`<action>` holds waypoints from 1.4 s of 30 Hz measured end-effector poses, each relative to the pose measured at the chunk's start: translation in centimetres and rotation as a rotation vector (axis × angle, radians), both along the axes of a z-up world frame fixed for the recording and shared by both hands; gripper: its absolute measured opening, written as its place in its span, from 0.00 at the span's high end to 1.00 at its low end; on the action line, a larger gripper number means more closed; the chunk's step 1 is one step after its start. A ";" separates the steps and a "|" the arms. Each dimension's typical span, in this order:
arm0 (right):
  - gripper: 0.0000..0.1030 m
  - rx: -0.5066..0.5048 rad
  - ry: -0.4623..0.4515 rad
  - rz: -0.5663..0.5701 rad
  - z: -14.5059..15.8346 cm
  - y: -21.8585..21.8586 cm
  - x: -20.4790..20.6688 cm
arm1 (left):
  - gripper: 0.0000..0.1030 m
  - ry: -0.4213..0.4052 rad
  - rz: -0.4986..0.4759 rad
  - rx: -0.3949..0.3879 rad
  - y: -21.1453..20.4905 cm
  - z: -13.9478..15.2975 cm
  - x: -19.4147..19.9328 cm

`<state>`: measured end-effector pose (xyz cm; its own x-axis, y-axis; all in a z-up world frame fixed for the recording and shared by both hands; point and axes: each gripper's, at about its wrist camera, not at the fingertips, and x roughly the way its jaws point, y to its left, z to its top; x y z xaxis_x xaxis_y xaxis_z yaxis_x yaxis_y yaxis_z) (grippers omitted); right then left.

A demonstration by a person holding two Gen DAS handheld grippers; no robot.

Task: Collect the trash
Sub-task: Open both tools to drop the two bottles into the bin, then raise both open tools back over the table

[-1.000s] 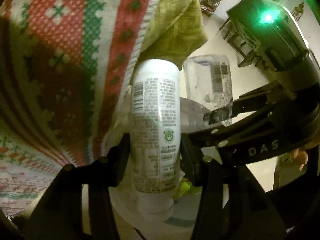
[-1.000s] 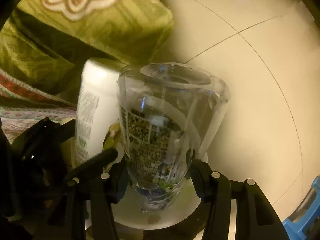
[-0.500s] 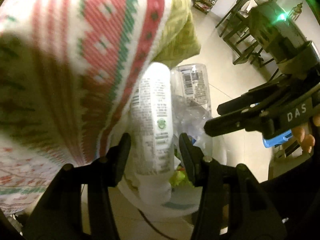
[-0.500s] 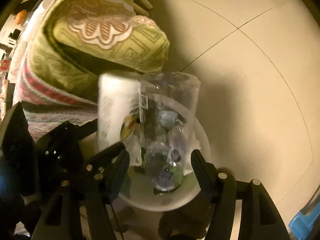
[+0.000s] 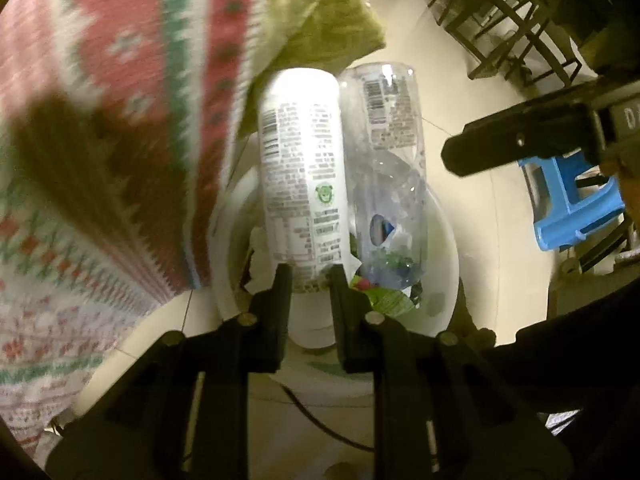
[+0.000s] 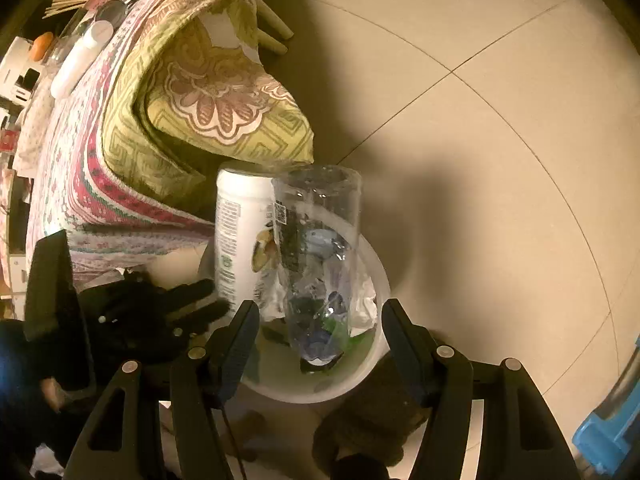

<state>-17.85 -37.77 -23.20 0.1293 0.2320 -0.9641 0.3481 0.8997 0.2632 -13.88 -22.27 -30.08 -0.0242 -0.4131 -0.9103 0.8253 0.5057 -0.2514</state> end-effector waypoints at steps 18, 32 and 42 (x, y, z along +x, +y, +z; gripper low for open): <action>0.37 0.005 0.035 0.010 -0.5 1.7 -0.3 | 0.54 0.043 -0.077 0.037 3.0 3.5 -0.6; 0.19 -0.100 -0.286 0.031 13.6 4.1 4.3 | 0.15 -0.135 0.116 0.029 8.5 15.3 4.9; 0.17 -0.070 -0.376 0.046 14.8 6.4 10.1 | 0.15 -0.236 0.320 0.090 12.6 18.0 13.8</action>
